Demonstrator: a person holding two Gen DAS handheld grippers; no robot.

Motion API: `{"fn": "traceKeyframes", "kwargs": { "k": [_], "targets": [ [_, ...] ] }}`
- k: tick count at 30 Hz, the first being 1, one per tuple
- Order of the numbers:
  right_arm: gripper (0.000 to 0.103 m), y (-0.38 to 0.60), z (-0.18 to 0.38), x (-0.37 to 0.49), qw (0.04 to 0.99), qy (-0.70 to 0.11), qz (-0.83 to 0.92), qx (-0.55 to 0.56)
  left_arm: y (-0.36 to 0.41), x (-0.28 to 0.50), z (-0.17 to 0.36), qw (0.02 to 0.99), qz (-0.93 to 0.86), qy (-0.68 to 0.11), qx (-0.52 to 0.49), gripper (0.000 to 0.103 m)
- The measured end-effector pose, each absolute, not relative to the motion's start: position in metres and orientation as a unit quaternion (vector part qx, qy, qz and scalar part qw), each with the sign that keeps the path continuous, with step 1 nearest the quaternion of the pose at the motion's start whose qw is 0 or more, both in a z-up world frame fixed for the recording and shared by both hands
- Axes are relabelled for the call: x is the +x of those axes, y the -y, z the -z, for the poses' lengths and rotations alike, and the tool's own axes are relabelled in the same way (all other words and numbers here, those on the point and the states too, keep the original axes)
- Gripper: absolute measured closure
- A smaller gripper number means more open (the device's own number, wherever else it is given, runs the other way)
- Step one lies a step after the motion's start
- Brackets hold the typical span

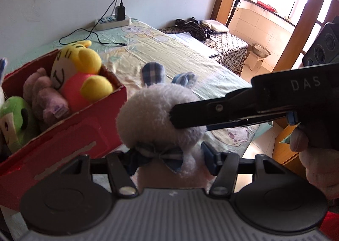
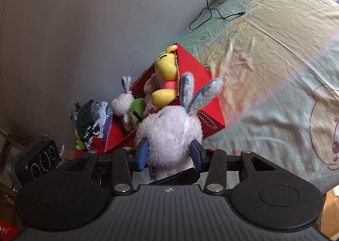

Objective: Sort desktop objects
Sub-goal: 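Carry the second bunny with the right tool over the red box, then lower the second bunny into the red box beside the first bunny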

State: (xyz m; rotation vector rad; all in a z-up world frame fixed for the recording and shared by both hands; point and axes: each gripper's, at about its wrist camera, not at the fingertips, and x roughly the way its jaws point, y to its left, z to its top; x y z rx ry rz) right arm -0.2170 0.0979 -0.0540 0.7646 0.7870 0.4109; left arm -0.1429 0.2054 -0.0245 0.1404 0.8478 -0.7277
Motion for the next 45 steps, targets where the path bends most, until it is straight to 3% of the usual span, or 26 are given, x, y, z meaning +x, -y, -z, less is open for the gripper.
{"fn": "traceKeyframes", "kwargs": {
  "k": [21,35,45],
  "targets": [
    [0.058,-0.199,0.008,-0.151,0.850,-0.289,-0.336,0.283,-0.320,-0.128,-0.032,0.925,0.240,-0.287,0.068,0.042],
    [0.060,-0.265,0.041,-0.089,0.866,-0.263,-0.371,0.210,-0.371,-0.058,0.009,0.938,0.164,-0.293,0.091,0.042],
    [0.060,-0.279,0.057,-0.074,0.853,-0.316,-0.379,0.171,-0.382,-0.044,0.039,0.924,0.149,-0.338,0.096,0.042]
  ]
}}
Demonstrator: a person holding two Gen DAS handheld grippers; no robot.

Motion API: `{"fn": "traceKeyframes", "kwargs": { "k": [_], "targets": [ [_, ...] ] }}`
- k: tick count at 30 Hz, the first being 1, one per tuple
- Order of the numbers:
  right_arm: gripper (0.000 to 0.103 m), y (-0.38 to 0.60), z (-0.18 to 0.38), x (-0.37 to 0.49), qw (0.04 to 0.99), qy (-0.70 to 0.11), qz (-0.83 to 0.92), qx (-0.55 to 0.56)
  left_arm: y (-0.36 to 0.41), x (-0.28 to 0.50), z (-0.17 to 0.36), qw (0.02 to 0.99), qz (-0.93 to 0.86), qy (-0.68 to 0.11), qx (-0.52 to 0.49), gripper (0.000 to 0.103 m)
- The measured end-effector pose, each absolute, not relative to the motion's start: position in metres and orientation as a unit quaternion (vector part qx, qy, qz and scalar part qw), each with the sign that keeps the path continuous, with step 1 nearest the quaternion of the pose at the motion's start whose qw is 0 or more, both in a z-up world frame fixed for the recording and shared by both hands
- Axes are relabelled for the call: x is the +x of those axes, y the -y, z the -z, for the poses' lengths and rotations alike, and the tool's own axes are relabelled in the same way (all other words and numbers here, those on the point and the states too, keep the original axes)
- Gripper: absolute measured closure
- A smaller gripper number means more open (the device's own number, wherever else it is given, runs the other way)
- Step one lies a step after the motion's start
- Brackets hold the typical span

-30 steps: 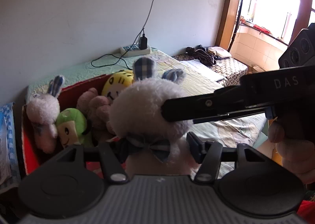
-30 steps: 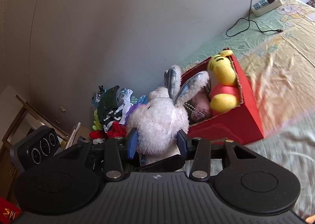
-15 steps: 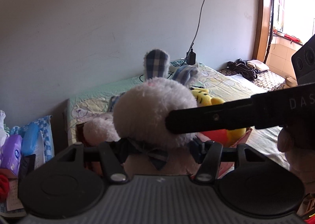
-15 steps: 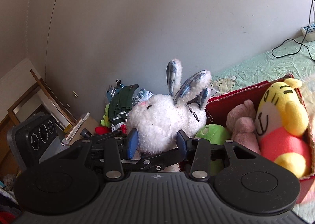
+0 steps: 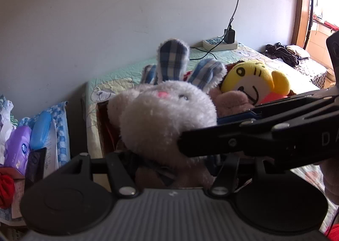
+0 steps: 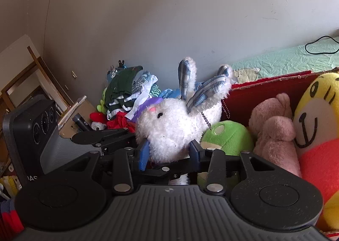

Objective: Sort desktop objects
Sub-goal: 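Lower the second bunny into the red box beside the first bunny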

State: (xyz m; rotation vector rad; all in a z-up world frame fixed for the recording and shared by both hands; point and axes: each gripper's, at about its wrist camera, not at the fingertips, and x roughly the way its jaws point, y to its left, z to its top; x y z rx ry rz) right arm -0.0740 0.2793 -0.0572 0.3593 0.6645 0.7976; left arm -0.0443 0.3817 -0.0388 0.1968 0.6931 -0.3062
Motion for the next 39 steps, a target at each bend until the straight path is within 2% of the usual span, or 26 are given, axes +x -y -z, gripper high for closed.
{"fn": "traceKeyframes", "kwargs": {
  "k": [6,10,16,21,23,27,32,39],
  "targets": [
    [0.059,-0.282,0.058,-0.075,0.844,-0.342,-0.384,0.148,-0.380,-0.048,0.049,0.918,0.153,-0.350,0.107,0.035],
    [0.053,-0.278,0.060,-0.077,0.840,-0.355,-0.379,0.156,-0.387,-0.048,0.048,0.919,0.150,-0.355,0.083,0.032],
    [0.053,-0.262,0.056,-0.083,0.847,-0.343,-0.362,0.182,-0.394,-0.060,0.035,0.930,0.141,-0.335,0.064,0.023],
    [0.054,-0.248,0.056,-0.074,0.841,-0.342,-0.344,0.238,-0.395,-0.065,0.025,0.932,0.155,-0.326,0.037,0.023],
    [0.061,-0.251,0.058,-0.069,0.842,-0.351,-0.334,0.237,-0.392,-0.061,0.025,0.932,0.157,-0.326,0.032,0.023],
    [0.067,-0.254,0.060,-0.065,0.834,-0.358,-0.339,0.248,-0.393,-0.053,0.031,0.930,0.145,-0.335,0.026,0.021],
    [0.068,-0.280,0.059,-0.065,0.841,-0.372,-0.348,0.184,-0.400,-0.053,0.037,0.929,0.135,-0.344,0.020,0.021],
    [0.064,-0.273,0.057,-0.061,0.840,-0.368,-0.349,0.193,-0.397,-0.052,0.037,0.931,0.125,-0.342,0.029,0.021]
  ]
}}
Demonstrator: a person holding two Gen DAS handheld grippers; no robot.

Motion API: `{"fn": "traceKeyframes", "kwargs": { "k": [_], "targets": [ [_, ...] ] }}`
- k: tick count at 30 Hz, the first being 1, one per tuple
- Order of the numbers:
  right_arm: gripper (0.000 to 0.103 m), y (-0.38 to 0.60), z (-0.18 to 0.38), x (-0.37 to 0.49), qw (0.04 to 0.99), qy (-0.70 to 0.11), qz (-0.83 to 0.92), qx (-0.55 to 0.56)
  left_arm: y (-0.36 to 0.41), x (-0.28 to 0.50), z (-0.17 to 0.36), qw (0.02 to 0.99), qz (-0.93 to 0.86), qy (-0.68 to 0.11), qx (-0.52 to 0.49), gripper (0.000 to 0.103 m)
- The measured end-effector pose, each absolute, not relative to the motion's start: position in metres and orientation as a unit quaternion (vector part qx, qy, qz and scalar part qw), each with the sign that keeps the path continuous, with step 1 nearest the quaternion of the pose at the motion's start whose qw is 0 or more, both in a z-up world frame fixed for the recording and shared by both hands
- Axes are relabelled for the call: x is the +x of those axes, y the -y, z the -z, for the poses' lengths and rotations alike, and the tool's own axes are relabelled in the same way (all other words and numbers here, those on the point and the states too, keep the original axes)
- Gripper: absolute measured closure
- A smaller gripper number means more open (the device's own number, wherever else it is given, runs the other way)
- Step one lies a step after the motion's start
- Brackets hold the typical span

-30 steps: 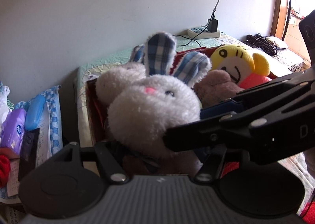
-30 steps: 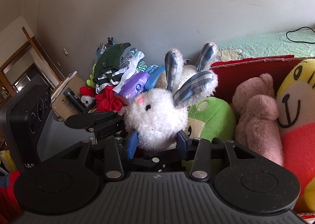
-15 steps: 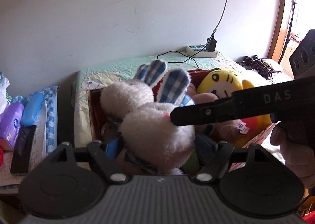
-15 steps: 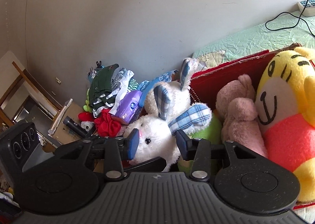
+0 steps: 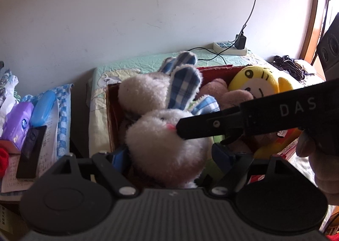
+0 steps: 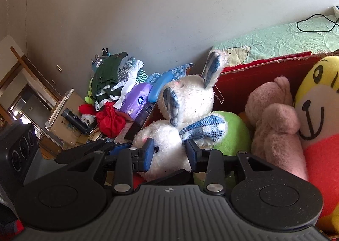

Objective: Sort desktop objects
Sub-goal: 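Lower the second bunny into the red box beside the first bunny, then open the right tool and release the bunny into the box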

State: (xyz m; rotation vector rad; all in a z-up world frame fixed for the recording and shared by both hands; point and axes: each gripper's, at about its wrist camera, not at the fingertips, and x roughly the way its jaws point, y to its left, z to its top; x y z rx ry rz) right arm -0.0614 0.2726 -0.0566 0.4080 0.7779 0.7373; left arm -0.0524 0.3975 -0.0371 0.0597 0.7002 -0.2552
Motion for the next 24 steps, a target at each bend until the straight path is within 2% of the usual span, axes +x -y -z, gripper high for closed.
{"fn": "traceKeyframes", "kwargs": {
  "k": [7,10,14,16,24],
  "targets": [
    [0.065,-0.256,0.046,-0.052,0.850,-0.331,-0.325,0.249,-0.409,-0.051,0.015,0.939,0.137,-0.314,-0.015,0.023],
    [0.076,-0.260,0.049,-0.038,0.853,-0.335,-0.307,0.257,-0.405,-0.041,0.010,0.941,0.145,-0.305,-0.019,0.024],
    [0.078,-0.268,0.056,-0.014,0.844,-0.347,-0.298,0.280,-0.393,-0.024,0.009,0.944,0.150,-0.295,0.005,0.024],
    [0.082,-0.274,0.059,-0.006,0.840,-0.359,-0.298,0.278,-0.390,-0.015,0.011,0.942,0.153,-0.298,0.013,0.024],
    [0.083,-0.293,0.064,0.004,0.834,-0.395,-0.309,0.230,-0.400,0.000,0.023,0.933,0.151,-0.325,-0.003,0.019]
  ]
}}
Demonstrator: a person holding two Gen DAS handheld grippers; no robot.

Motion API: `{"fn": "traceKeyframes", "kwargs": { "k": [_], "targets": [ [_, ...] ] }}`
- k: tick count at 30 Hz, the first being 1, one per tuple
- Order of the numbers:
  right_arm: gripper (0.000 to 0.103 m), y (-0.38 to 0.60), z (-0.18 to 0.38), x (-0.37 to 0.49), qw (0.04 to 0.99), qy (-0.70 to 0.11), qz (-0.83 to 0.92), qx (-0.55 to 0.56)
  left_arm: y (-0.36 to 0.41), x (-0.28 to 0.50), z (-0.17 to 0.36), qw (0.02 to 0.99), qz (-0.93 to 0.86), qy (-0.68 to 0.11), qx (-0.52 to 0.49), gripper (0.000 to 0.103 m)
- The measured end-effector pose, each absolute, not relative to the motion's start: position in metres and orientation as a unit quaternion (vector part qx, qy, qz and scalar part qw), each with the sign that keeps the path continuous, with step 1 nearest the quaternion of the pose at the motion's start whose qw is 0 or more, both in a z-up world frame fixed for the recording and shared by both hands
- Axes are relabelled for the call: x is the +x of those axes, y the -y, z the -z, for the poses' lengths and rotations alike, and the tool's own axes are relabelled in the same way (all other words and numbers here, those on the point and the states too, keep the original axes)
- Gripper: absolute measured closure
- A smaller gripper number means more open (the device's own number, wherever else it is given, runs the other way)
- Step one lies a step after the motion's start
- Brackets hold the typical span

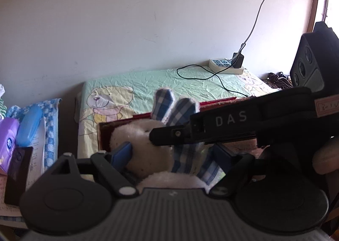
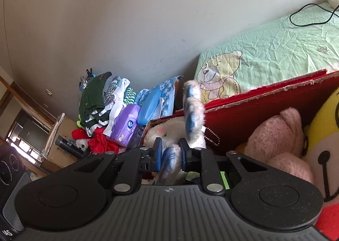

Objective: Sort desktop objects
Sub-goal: 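Open the right tool and release the bunny into the box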

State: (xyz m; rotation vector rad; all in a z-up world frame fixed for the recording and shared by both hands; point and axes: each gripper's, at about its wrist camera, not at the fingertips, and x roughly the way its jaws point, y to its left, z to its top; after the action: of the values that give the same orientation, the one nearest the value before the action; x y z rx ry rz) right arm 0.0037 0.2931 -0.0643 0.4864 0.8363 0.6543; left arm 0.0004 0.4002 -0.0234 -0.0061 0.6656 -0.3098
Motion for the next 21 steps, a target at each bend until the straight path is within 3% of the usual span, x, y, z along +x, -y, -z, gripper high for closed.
{"fn": "traceKeyframes", "kwargs": {
  "k": [7,11,21],
  "targets": [
    [0.082,-0.294,0.064,0.003,0.844,-0.394,-0.303,0.200,-0.399,-0.004,0.031,0.928,0.145,-0.342,-0.003,0.019],
    [0.075,-0.279,0.058,0.001,0.851,-0.378,-0.291,0.219,-0.396,-0.005,0.027,0.930,0.143,-0.340,-0.004,0.017],
    [0.075,-0.257,0.042,-0.026,0.874,-0.356,-0.246,0.220,-0.393,-0.024,0.008,0.940,0.116,-0.320,-0.006,0.014]
  ]
}}
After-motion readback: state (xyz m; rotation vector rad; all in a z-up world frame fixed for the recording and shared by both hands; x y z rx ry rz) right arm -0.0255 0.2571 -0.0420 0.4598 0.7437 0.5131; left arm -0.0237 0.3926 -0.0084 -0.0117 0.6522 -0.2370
